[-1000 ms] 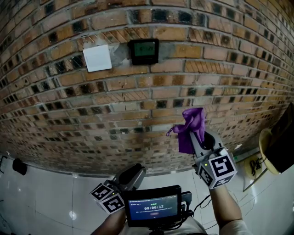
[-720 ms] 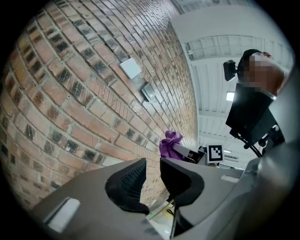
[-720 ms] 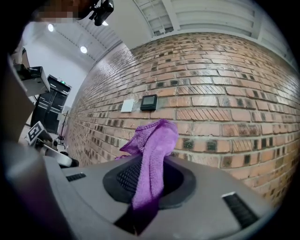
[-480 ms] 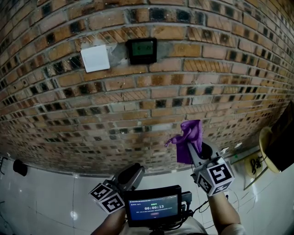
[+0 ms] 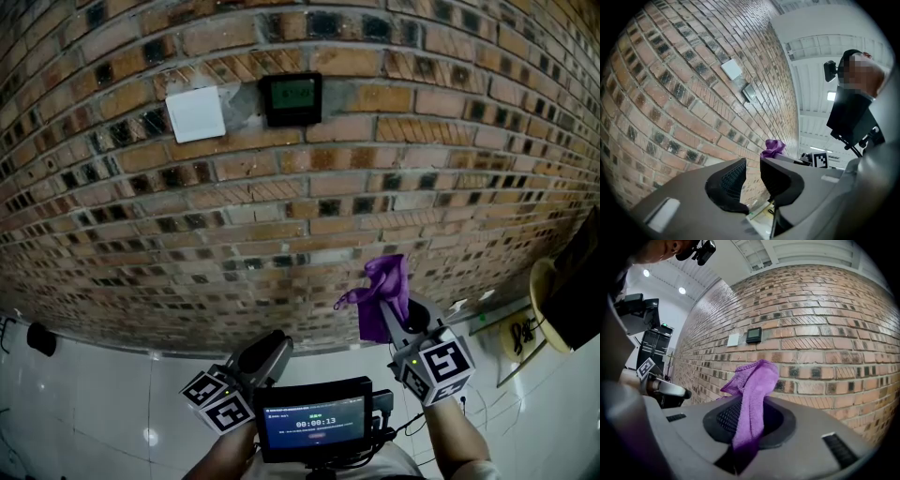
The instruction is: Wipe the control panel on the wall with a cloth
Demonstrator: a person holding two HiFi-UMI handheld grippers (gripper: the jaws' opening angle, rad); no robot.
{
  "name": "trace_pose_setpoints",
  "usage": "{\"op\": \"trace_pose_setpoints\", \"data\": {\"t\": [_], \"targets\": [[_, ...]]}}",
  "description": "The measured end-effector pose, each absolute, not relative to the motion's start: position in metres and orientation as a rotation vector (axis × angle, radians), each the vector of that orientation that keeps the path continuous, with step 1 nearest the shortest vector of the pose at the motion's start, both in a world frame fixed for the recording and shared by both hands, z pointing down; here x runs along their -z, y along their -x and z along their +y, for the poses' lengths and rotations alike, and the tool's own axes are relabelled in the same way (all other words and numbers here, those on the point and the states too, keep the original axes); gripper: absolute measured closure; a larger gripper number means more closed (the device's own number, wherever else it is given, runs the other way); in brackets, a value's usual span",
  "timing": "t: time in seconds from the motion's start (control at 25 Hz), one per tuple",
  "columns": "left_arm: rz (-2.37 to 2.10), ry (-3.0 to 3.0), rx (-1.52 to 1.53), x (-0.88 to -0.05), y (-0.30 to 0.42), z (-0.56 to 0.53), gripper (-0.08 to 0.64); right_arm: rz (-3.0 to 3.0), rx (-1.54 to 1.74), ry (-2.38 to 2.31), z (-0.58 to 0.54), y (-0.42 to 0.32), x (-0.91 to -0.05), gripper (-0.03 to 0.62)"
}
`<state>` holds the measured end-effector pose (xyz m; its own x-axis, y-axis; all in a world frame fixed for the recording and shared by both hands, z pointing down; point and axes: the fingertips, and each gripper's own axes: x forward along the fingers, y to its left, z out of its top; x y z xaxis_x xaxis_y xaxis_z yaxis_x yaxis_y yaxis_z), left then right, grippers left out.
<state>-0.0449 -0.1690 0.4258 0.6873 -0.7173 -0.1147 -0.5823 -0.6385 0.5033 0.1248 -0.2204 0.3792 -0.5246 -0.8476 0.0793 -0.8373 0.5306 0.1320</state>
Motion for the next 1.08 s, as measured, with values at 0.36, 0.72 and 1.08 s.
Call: {"op": "trace_pose_setpoints", "data": {"t": [0.36, 0.72, 1.08], "targets": [[-1.001, -2.466, 0.416, -0.428, 0.044, -0.168, 0.479, -2.620, 0.087, -1.434, -0.216, -0.122, -0.391, 0.512], [-0.994, -2.469, 0.412, -0.428, 0.044, -0.168, 0.479, -2.612, 0.078, -1.424, -0.216, -0.120, -0.396, 0.512], [-0.997, -2.466, 0.414, -0.429, 0.043, -0.169, 0.479, -2.620, 0.069, -1.417, -0.216, -0.118, -0.397, 0.512]]}}
